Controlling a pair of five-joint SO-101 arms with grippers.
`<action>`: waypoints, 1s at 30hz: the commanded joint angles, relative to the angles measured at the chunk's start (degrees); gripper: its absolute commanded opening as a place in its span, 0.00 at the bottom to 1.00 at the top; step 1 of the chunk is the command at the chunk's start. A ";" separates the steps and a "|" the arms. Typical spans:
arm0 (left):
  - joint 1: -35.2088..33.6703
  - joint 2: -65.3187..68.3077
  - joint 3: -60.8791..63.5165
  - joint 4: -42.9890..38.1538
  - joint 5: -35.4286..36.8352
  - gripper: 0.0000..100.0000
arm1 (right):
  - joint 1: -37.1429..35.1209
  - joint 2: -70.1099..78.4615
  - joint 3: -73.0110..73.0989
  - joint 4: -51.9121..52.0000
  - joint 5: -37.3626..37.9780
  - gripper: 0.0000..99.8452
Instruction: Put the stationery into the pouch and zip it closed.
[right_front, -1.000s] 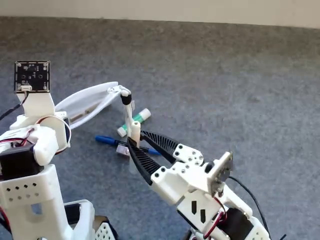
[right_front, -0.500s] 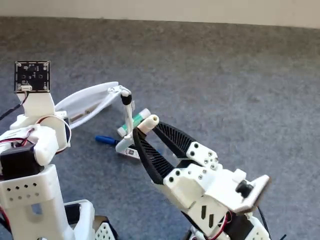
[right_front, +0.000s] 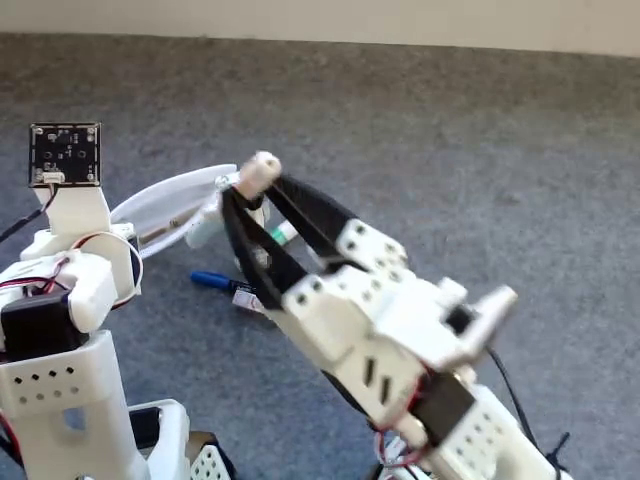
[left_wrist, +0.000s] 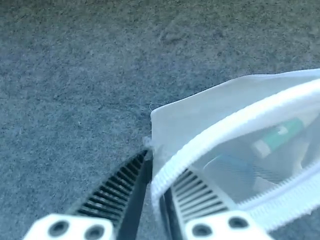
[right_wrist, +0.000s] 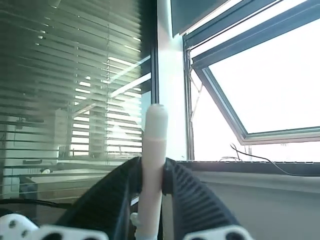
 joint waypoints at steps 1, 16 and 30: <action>-0.31 -0.22 -0.31 -1.14 0.00 0.01 | -0.40 7.16 -4.35 -4.62 0.70 0.00; -0.31 -0.22 -0.40 -1.14 -0.09 0.01 | 1.01 22.90 -4.18 -17.89 0.70 0.00; -0.31 -0.22 -0.40 -1.14 -0.18 0.01 | 2.24 25.71 -0.13 -19.47 0.62 0.08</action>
